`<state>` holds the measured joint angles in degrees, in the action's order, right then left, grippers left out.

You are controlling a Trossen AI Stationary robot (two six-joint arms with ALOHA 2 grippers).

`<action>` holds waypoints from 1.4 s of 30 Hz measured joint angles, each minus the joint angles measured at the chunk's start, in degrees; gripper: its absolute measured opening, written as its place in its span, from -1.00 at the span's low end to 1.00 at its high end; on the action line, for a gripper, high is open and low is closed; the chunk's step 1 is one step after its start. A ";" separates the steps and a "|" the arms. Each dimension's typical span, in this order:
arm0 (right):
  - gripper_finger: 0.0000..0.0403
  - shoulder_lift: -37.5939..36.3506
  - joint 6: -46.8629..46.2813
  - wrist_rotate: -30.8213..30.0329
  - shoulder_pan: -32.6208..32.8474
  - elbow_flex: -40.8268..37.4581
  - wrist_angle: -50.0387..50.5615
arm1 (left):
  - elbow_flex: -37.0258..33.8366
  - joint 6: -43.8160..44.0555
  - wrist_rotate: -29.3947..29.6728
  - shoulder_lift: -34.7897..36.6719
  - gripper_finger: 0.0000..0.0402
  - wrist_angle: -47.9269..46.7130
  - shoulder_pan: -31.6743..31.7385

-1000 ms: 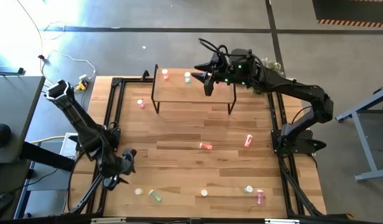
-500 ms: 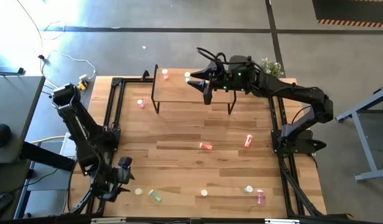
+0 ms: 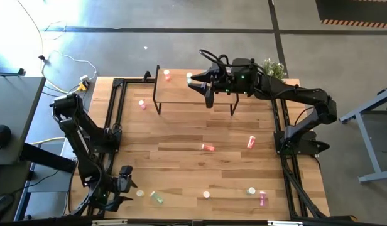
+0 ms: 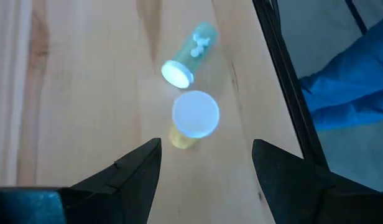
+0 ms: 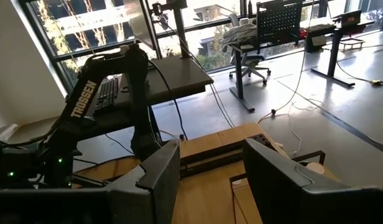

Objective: Pick and place medicine bottles onto shelf by color
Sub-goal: Put the left yellow pill bottle on the shelf aligned with the other yellow pill bottle

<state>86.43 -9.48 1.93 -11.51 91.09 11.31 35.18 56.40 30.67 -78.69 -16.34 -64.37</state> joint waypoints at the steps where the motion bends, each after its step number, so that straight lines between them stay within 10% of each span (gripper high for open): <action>1: -0.17 0.00 -0.54 0.00 0.00 0.00 0.00 | 0.00 0.00 0.69 -0.37 0.21 0.05 -0.08; 42: -0.17 0.02 -2.51 0.20 0.07 -0.02 -0.70 | 0.04 12.00 8.72 -16.49 -0.04 11.57 -0.12</action>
<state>86.46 -11.99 2.13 -11.44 91.07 10.61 35.22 68.40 39.40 -95.18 -4.77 -64.49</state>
